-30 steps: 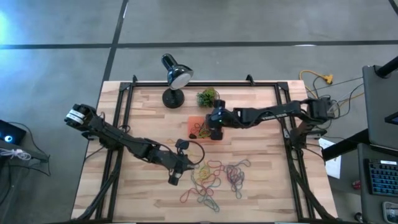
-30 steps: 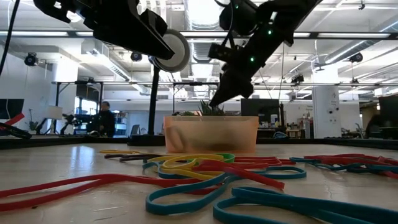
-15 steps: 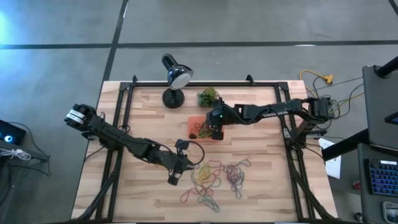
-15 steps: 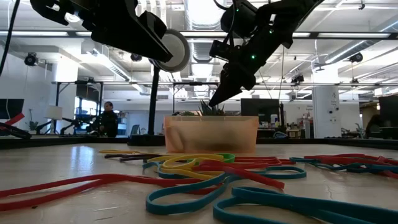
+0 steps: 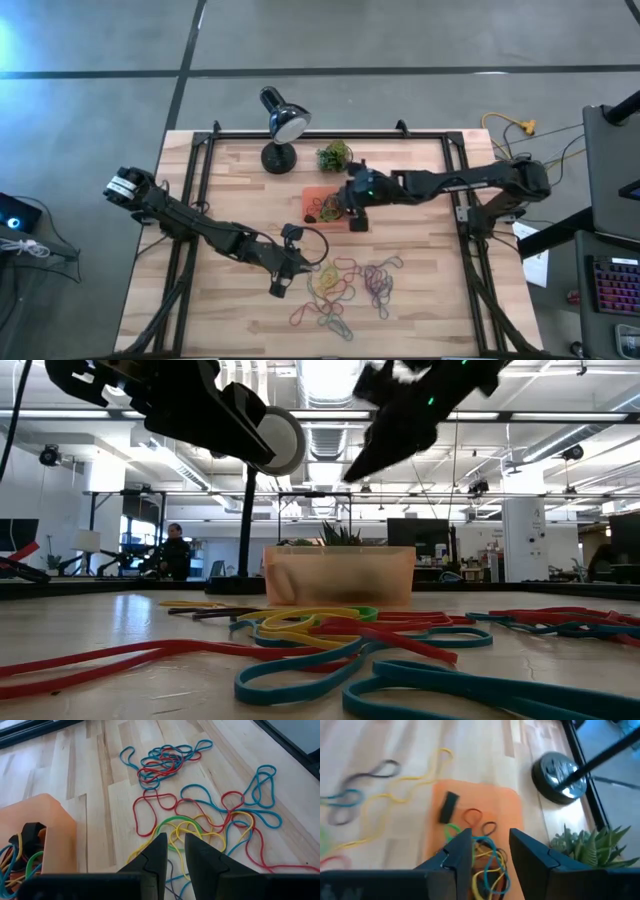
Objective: Pick and place rubber bands into bin
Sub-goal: Put the yellow rubber band into the orange bin
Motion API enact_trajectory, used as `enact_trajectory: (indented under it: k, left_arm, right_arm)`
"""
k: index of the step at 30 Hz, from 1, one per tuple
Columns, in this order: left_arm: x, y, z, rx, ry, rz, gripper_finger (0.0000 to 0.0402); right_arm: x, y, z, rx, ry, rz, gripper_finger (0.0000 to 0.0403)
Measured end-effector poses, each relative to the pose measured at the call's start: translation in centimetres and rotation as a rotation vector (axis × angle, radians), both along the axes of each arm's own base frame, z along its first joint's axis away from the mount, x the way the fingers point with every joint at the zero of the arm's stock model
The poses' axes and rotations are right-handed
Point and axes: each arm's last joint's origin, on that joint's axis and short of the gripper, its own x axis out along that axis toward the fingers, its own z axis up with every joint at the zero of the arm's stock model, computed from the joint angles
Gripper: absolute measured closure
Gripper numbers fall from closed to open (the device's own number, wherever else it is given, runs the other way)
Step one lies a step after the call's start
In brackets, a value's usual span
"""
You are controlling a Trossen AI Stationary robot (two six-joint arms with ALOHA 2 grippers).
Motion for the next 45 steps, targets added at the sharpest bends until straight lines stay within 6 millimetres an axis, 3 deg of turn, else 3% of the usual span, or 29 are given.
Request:
enact_trajectory:
  k: [8, 14, 20, 29, 36, 45]
  left_arm:
    - [0.1, -0.1, -0.4, -0.043, 0.018, 0.029, 0.0349]
    - [0.6, -0.6, -2.3, -0.124, 0.100, 0.050, 0.0349]
    - [1.3, -1.5, -4.5, -0.184, 0.160, 0.036, 0.0349]
    - [2.7, -2.4, -6.6, -0.202, 0.141, 0.013, 0.0349]
    - [3.5, -2.7, -8.9, -0.182, 0.169, 0.026, 0.0349]
    - [3.8, -2.4, -9.0, -0.163, 0.162, 0.056, 0.0349]
  right_arm:
    - [-4.2, 5.8, 2.0, 0.102, 0.045, 0.100, 0.0293]
    - [-7.5, 9.9, 0.5, 0.146, 0.052, 0.149, 0.0305]
    - [-9.7, 12.5, -2.1, 0.107, 0.044, 0.086, 0.0317]
    - [-11.2, 14.2, -4.3, 0.126, -0.022, 0.046, 0.0331]
    - [-11.6, 14.4, -4.7, 0.141, -0.030, 0.042, 0.0335]
    - [-11.6, 14.5, -4.7, 0.140, -0.031, 0.043, 0.0335]
